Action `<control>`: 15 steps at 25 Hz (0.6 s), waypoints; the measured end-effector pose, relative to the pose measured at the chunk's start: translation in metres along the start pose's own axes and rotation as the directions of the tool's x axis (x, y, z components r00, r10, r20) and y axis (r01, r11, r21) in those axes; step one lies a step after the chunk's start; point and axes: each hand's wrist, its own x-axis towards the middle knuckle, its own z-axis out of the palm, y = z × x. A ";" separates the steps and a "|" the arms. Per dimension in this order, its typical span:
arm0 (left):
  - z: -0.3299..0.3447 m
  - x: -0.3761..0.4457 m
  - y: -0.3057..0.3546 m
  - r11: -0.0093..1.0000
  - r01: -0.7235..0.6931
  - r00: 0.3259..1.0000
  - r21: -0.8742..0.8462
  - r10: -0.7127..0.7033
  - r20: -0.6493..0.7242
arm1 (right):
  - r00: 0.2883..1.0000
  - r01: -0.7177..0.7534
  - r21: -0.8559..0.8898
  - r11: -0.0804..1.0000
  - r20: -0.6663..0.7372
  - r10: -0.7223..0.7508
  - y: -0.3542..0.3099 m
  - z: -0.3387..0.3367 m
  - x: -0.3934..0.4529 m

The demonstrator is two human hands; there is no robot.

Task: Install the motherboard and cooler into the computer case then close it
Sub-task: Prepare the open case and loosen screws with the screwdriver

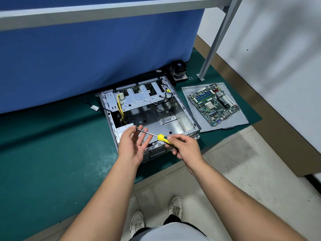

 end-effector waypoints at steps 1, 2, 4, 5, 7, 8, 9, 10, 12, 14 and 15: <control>-0.001 0.000 -0.001 0.998 0.024 1.000 -0.058 -0.024 -0.008 | 0.999 -0.036 0.035 0.999 -0.007 0.036 0.002 -0.002 -0.002; -0.003 -0.002 -0.001 0.992 0.044 0.999 -0.122 -0.046 -0.010 | 0.998 -0.064 0.076 0.995 -0.002 0.064 0.004 -0.004 -0.003; -0.005 -0.004 -0.004 0.974 0.064 0.998 -0.219 -0.066 -0.005 | 0.995 -0.103 0.134 0.986 0.020 0.102 0.005 -0.007 -0.007; -0.006 -0.005 -0.005 0.968 0.067 0.998 -0.241 -0.070 -0.003 | 0.993 -0.116 0.138 0.984 0.027 0.113 0.005 -0.008 -0.008; -0.008 -0.008 -0.006 0.962 0.071 0.997 -0.262 -0.074 -0.001 | 0.992 -0.121 0.124 0.985 0.034 0.118 0.002 -0.009 -0.011; -0.008 -0.009 -0.007 0.960 0.076 0.997 -0.268 -0.078 0.001 | 0.993 -0.114 0.112 0.987 0.036 0.111 0.001 -0.009 -0.012; -0.009 -0.009 -0.007 0.959 0.081 0.997 -0.271 -0.083 0.003 | 0.994 -0.106 0.100 0.989 0.039 0.102 0.000 -0.009 -0.013; -0.010 -0.010 -0.007 0.959 0.086 0.996 -0.270 -0.088 0.005 | 0.995 -0.100 0.090 0.991 0.040 0.096 -0.001 -0.008 -0.014; -0.011 -0.011 -0.006 0.959 0.091 0.996 -0.268 -0.091 0.012 | 0.995 -0.094 0.087 0.992 0.042 0.091 -0.001 -0.008 -0.015; -0.012 -0.011 -0.004 0.961 0.092 0.996 -0.261 -0.090 0.020 | 0.995 -0.090 0.090 0.992 0.044 0.086 -0.001 -0.007 -0.016; -0.013 -0.012 -0.003 0.962 0.090 0.996 -0.257 -0.088 0.023 | 0.995 -0.087 0.088 0.992 0.045 0.084 0.000 -0.006 -0.017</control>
